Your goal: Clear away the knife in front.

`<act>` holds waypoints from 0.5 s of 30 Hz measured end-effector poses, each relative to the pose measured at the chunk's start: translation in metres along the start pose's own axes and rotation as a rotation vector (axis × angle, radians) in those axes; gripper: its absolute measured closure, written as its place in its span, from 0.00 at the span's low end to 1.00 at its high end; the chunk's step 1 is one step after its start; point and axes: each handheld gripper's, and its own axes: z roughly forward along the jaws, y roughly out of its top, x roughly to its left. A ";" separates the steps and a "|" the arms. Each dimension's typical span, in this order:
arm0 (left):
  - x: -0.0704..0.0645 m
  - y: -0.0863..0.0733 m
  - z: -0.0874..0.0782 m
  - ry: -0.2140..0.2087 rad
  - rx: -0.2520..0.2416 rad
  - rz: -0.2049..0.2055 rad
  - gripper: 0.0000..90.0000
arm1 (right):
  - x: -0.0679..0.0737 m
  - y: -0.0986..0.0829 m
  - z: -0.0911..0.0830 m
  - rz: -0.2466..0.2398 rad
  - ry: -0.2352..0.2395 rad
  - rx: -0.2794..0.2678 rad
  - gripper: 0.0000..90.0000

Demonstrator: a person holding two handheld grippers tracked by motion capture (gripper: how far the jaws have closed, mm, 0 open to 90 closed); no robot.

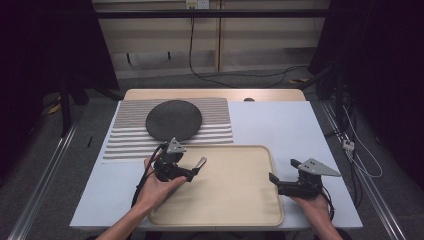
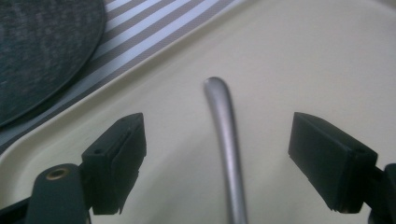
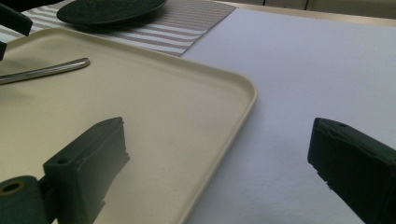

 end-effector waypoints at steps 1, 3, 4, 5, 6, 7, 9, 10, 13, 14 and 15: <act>-0.001 0.001 0.000 -0.008 -0.001 -0.001 0.22 | 0.000 0.000 0.000 0.000 0.000 0.000 0.05; -0.005 0.004 0.001 -0.042 0.003 0.010 0.27 | 0.000 0.000 0.000 -0.003 -0.004 -0.001 0.05; -0.008 0.006 0.001 -0.049 0.004 0.009 0.27 | 0.000 0.000 0.000 -0.003 -0.007 0.000 0.05; -0.009 0.007 0.001 -0.049 -0.006 0.033 0.26 | 0.000 0.001 0.000 -0.003 -0.009 0.000 0.05; -0.011 0.007 0.001 -0.051 -0.006 0.053 0.27 | 0.000 0.001 0.000 -0.004 -0.008 0.000 0.05; -0.012 0.008 0.001 -0.069 -0.011 0.062 0.31 | 0.001 0.001 0.001 -0.006 -0.006 0.001 0.05; -0.015 0.008 0.004 -0.103 0.019 0.084 0.37 | 0.002 0.002 0.001 -0.007 -0.005 0.004 0.05; -0.016 0.008 0.007 -0.109 0.039 0.083 0.38 | 0.003 0.002 0.002 -0.015 -0.003 0.003 0.05; -0.020 0.007 0.011 -0.093 0.087 0.096 0.48 | 0.003 0.002 0.002 -0.014 -0.005 0.005 0.05; -0.020 0.007 0.012 -0.124 0.081 0.089 0.59 | 0.003 0.002 0.002 -0.015 -0.003 0.003 0.05; -0.021 0.007 0.013 -0.124 0.077 0.090 0.68 | 0.003 0.002 0.002 -0.012 -0.005 0.004 0.05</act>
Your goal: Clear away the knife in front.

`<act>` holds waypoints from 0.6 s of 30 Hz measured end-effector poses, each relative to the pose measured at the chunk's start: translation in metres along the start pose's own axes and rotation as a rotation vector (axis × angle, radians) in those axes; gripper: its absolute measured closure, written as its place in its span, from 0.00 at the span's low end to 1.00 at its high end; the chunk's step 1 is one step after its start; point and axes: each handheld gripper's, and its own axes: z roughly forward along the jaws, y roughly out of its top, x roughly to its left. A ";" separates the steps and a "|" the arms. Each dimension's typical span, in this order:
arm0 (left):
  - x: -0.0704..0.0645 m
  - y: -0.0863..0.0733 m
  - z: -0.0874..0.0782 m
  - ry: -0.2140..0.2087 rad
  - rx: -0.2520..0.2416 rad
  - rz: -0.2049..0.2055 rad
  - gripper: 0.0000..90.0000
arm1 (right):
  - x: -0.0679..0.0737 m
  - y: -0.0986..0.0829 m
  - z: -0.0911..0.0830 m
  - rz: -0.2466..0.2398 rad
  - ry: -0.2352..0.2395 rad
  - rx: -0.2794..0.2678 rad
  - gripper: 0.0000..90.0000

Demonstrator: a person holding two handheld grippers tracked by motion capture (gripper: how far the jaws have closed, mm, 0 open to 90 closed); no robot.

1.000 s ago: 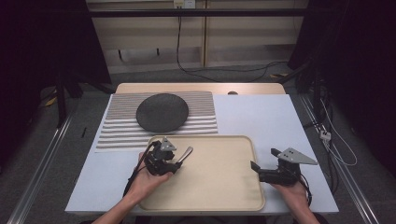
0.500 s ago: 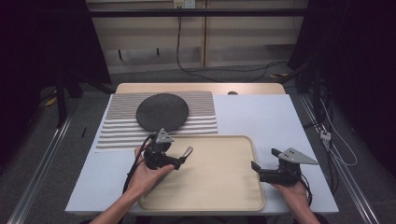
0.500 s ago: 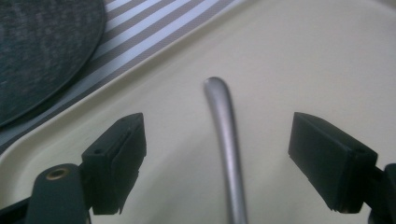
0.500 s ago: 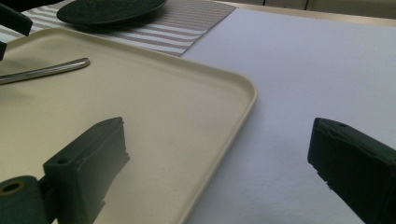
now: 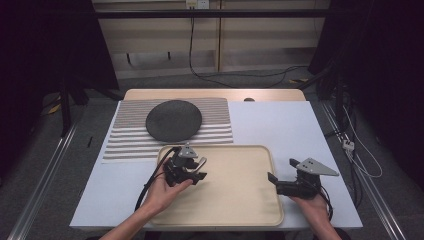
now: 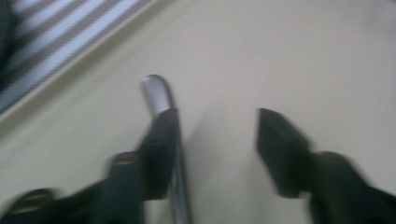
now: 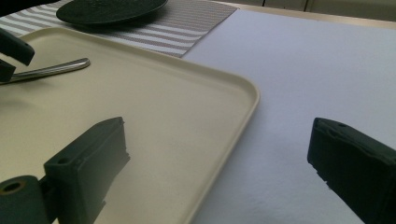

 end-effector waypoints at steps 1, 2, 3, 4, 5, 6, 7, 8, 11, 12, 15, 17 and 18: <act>0.000 0.000 0.002 -0.011 -0.004 0.004 0.80 | 0.000 0.000 0.000 0.001 0.001 -0.001 0.05; -0.001 0.000 0.004 -0.027 -0.001 0.012 0.80 | 0.000 0.000 0.000 0.001 0.001 -0.001 0.05; -0.002 0.000 0.006 -0.026 0.005 0.017 0.86 | 0.000 0.000 0.000 0.004 0.000 -0.001 0.05; -0.003 -0.001 0.008 -0.026 0.013 0.022 0.88 | 0.000 0.000 -0.001 0.002 0.000 -0.001 0.05; -0.005 -0.002 0.009 -0.015 0.015 0.032 0.94 | 0.000 0.000 -0.001 0.002 0.000 -0.001 0.05; -0.005 -0.002 0.011 -0.029 0.019 0.032 0.98 | -0.001 0.000 -0.001 -0.001 -0.001 -0.001 0.05; -0.005 -0.002 0.013 -0.011 0.028 0.038 1.00 | -0.001 0.000 -0.001 -0.001 -0.001 -0.002 0.05; -0.005 -0.002 0.014 0.012 0.037 0.044 1.00 | -0.001 0.000 -0.001 0.002 -0.001 -0.002 0.05; -0.003 -0.004 0.020 0.013 0.044 0.027 1.00 | 0.000 0.000 -0.001 -0.002 -0.002 -0.001 0.05; -0.004 -0.003 0.018 0.030 0.060 0.034 1.00 | 0.000 0.000 0.000 -0.001 0.000 0.000 0.05; -0.001 -0.004 0.017 0.029 0.062 0.028 1.00 | 0.000 0.000 -0.001 -0.002 0.000 -0.001 0.05; 0.001 -0.004 0.016 0.050 0.066 0.022 1.00 | 0.000 0.000 -0.001 -0.001 -0.001 -0.001 0.05; 0.002 -0.005 0.015 0.067 0.068 0.028 1.00 | 0.000 0.000 -0.001 -0.001 0.000 0.000 0.05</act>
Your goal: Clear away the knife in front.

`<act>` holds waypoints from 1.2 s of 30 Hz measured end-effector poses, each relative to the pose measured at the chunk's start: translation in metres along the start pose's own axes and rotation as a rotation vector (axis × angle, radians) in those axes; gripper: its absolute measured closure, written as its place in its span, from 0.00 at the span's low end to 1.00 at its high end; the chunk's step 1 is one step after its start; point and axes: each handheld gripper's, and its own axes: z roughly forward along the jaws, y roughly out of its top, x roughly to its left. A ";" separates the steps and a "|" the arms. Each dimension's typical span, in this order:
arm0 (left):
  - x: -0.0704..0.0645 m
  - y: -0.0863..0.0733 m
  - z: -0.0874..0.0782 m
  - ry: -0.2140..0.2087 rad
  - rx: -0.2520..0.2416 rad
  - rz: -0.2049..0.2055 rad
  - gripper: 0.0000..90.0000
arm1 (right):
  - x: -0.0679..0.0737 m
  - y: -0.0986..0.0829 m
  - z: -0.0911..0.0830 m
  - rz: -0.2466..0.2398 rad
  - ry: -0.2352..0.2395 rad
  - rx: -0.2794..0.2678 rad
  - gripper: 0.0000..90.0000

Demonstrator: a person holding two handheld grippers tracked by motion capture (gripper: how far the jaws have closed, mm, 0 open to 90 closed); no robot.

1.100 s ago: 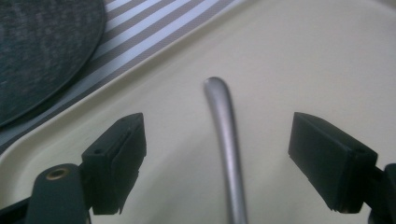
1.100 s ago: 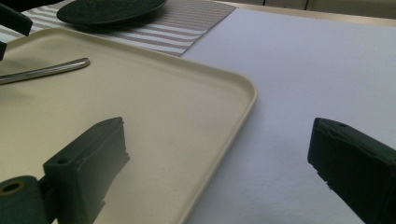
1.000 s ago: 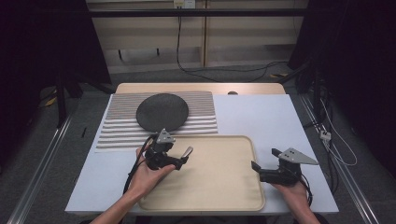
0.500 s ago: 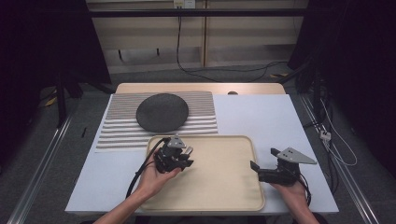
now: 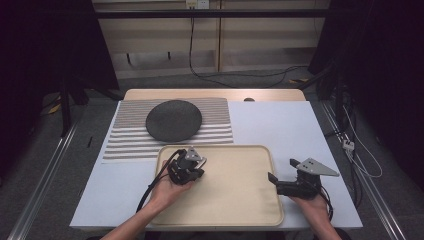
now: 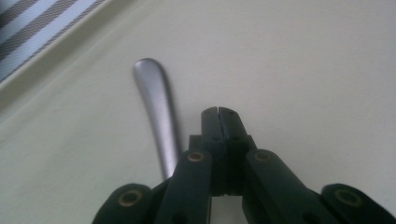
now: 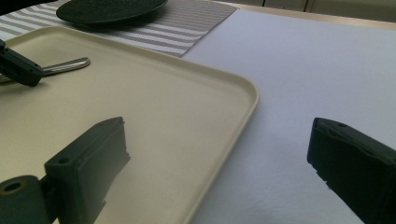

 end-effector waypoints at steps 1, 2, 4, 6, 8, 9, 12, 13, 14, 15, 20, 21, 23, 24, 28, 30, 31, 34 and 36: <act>0.002 -0.001 0.000 0.005 -0.001 0.001 1.00 | 0.000 0.000 0.000 -0.001 0.001 -0.001 0.06; 0.005 -0.002 -0.001 -0.001 -0.005 -0.014 1.00 | 0.000 0.000 -0.001 -0.004 0.001 -0.001 0.06; 0.008 -0.002 -0.001 -0.009 -0.002 -0.022 1.00 | 0.000 0.000 -0.001 -0.004 0.001 0.000 0.06; 0.008 -0.002 -0.002 -0.001 0.002 -0.022 1.00 | 0.000 0.000 -0.001 -0.004 0.001 -0.001 0.06; 0.010 -0.002 -0.002 -0.009 0.007 -0.026 1.00 | 0.000 0.000 -0.001 -0.005 0.001 -0.001 0.06; 0.010 -0.002 -0.003 0.000 0.006 -0.032 1.00 | 0.000 0.000 -0.001 -0.006 0.001 -0.002 0.06; 0.014 -0.003 -0.003 0.003 0.009 -0.045 1.00 | 0.000 0.000 -0.001 -0.005 0.001 -0.001 0.06; 0.014 -0.003 -0.004 0.005 0.007 -0.048 1.00 | 0.000 0.000 -0.001 -0.004 0.001 0.000 0.06; 0.015 -0.004 -0.004 0.005 0.009 -0.053 1.00 | 0.000 0.000 -0.001 -0.004 0.001 0.000 0.06; 0.017 -0.004 -0.005 -0.001 0.012 -0.056 1.00 | 0.000 0.000 0.000 -0.001 0.001 0.000 0.06; 0.020 -0.008 -0.008 0.008 0.015 -0.062 1.00 | 0.000 0.000 -0.001 -0.003 0.000 -0.001 0.06; 0.020 -0.008 -0.008 0.002 0.015 -0.063 1.00 | 0.000 0.000 -0.001 -0.002 -0.001 0.000 0.06; 0.020 -0.010 -0.009 0.012 0.014 -0.065 1.00 | 0.000 0.000 -0.001 -0.003 0.001 -0.001 0.06; 0.021 -0.011 -0.010 0.016 0.015 -0.066 1.00 | 0.000 0.000 -0.001 -0.004 0.001 -0.001 0.06; 0.022 -0.014 -0.013 0.023 0.015 -0.059 1.00 | 0.000 0.000 -0.001 -0.005 0.001 -0.001 0.06; 0.023 -0.015 -0.014 0.015 0.011 -0.055 1.00 | 0.000 0.000 -0.001 -0.005 0.001 -0.002 0.06; 0.023 -0.016 -0.014 0.007 0.009 -0.059 1.00 | 0.000 0.000 -0.001 -0.005 0.001 -0.002 0.06; 0.024 -0.019 -0.016 0.016 0.011 -0.061 1.00 | 0.000 0.000 -0.001 -0.002 -0.001 -0.001 0.06; 0.026 -0.021 -0.018 0.015 0.011 -0.070 1.00 | 0.000 0.000 -0.001 -0.001 0.001 -0.001 0.06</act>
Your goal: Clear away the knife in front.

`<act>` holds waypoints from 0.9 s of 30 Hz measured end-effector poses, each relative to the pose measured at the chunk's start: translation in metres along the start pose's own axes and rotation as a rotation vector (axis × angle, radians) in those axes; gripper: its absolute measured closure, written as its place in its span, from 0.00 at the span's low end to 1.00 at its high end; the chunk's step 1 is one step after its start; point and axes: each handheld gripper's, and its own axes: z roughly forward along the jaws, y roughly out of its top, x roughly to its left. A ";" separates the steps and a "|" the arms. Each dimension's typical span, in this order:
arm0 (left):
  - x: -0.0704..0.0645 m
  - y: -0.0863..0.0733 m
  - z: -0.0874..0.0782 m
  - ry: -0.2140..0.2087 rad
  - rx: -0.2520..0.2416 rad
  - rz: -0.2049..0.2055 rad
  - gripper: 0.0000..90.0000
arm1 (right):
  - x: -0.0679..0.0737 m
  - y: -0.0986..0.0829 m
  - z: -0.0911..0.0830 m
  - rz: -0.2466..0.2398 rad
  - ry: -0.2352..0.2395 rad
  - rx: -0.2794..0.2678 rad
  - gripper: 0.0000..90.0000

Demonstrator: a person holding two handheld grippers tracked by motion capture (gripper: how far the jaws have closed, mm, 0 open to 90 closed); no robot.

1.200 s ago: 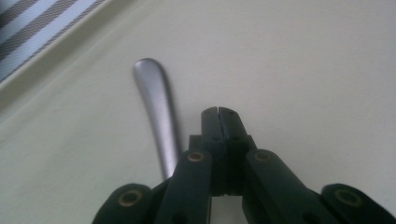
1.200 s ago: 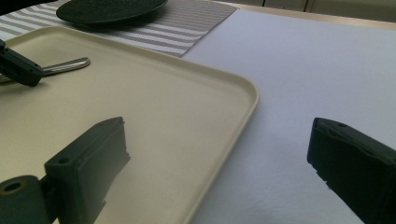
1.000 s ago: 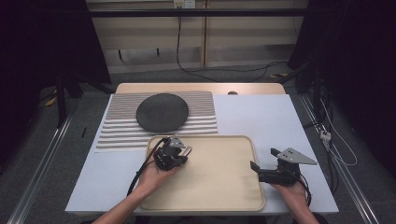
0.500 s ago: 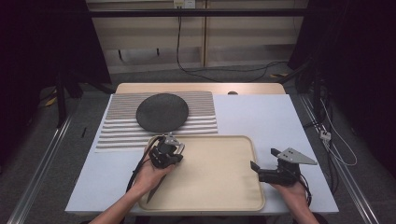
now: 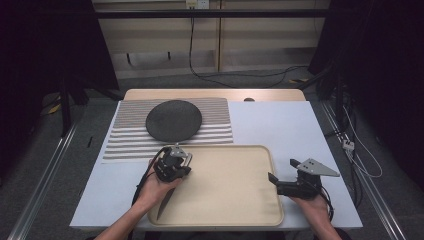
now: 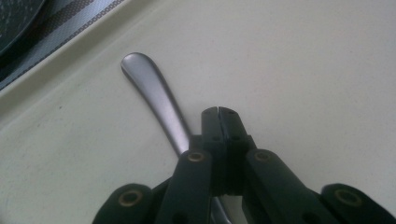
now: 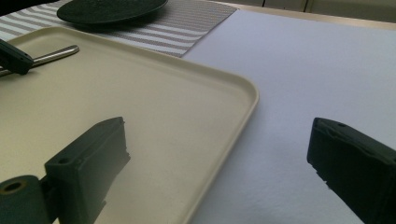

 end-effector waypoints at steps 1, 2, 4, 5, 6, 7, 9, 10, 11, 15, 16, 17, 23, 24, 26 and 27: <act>0.001 -0.001 -0.001 -0.005 -0.003 -0.002 1.00 | 0.000 0.000 0.000 -0.002 0.001 -0.001 0.06; 0.002 -0.002 -0.002 -0.003 -0.002 -0.006 1.00 | 0.000 0.000 0.000 -0.003 0.001 0.000 0.06; 0.004 -0.004 -0.003 -0.003 -0.001 -0.011 1.00 | 0.000 0.000 0.000 -0.003 0.000 0.000 0.06; 0.005 -0.004 -0.004 -0.004 0.000 -0.009 1.00 | 0.000 0.000 0.000 -0.003 0.000 -0.001 0.06; 0.006 -0.005 -0.004 -0.003 0.000 -0.012 1.00 | 0.000 0.000 0.000 -0.001 0.001 -0.001 0.06; 0.006 -0.005 -0.005 -0.005 0.001 -0.018 1.00 | 0.000 0.000 0.000 -0.004 0.001 -0.002 0.06; 0.008 -0.007 -0.006 -0.003 0.001 -0.019 1.00 | 0.000 0.000 0.000 -0.001 0.000 -0.002 0.06; 0.009 -0.007 -0.007 0.000 0.002 -0.019 1.00 | 0.000 0.000 0.000 -0.001 -0.001 -0.001 0.06; 0.010 -0.008 -0.007 0.000 0.000 -0.022 1.00 | 0.000 0.000 0.000 0.000 0.001 -0.001 0.06; 0.012 -0.010 -0.009 0.003 0.005 -0.033 1.00 | 0.000 0.000 0.000 -0.001 0.001 -0.001 0.06; 0.013 -0.010 -0.010 0.004 0.006 -0.035 1.00 | 0.000 0.000 0.000 -0.002 0.001 -0.001 0.06; 0.013 -0.010 -0.010 -0.001 0.007 -0.042 1.00 | 0.000 0.000 0.000 -0.003 0.001 -0.001 0.06; 0.015 -0.011 -0.012 0.011 0.017 -0.049 1.00 | 0.000 0.000 0.000 -0.003 0.000 -0.001 0.06; 0.015 -0.011 -0.012 0.017 0.019 -0.052 1.00 | 0.000 0.000 0.000 -0.005 0.000 -0.002 0.06; 0.015 -0.012 -0.014 0.031 0.024 -0.054 1.00 | 0.000 0.001 0.001 -0.005 0.000 -0.002 0.06; 0.015 -0.012 -0.014 0.032 0.026 -0.054 1.00 | 0.001 0.001 0.001 -0.003 0.000 -0.002 0.06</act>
